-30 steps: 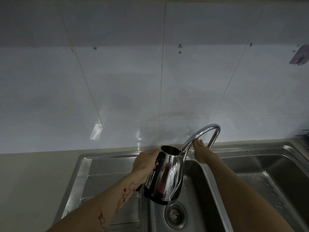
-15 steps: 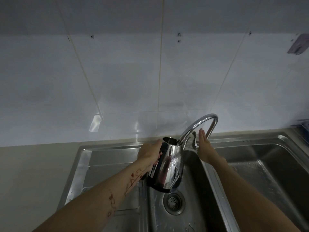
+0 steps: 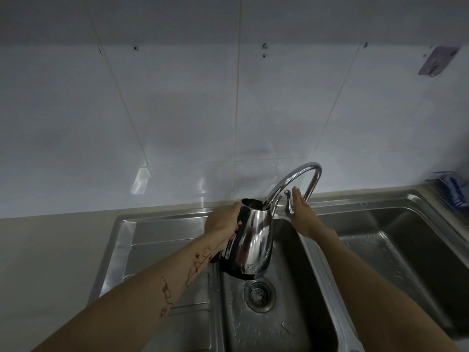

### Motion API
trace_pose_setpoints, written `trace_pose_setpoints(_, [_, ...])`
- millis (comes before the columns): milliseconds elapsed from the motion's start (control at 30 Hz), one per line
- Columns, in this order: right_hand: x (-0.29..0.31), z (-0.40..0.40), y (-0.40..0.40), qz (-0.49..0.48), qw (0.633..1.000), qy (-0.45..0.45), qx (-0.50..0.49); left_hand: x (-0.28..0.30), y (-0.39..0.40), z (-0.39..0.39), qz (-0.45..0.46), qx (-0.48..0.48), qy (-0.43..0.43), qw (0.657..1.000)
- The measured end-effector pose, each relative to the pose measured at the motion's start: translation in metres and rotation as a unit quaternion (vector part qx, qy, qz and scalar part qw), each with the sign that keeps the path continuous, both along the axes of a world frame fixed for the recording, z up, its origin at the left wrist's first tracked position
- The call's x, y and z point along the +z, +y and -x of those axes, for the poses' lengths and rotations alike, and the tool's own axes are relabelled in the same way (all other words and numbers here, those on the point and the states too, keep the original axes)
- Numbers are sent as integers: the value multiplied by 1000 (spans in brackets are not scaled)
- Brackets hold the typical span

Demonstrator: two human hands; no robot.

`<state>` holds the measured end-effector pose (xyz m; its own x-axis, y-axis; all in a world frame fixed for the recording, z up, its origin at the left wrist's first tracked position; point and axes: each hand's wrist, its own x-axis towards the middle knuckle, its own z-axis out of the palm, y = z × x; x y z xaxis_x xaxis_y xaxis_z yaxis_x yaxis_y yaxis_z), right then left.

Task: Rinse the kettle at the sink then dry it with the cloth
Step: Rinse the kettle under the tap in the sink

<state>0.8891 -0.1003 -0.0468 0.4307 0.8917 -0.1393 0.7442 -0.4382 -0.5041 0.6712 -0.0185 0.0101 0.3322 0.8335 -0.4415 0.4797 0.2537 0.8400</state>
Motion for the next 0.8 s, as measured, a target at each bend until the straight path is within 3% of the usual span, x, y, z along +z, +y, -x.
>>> trace_pose_setpoints(800, [3,1,-3,35,999,2,-3,-3,-6,25,-18,19,-13,1000])
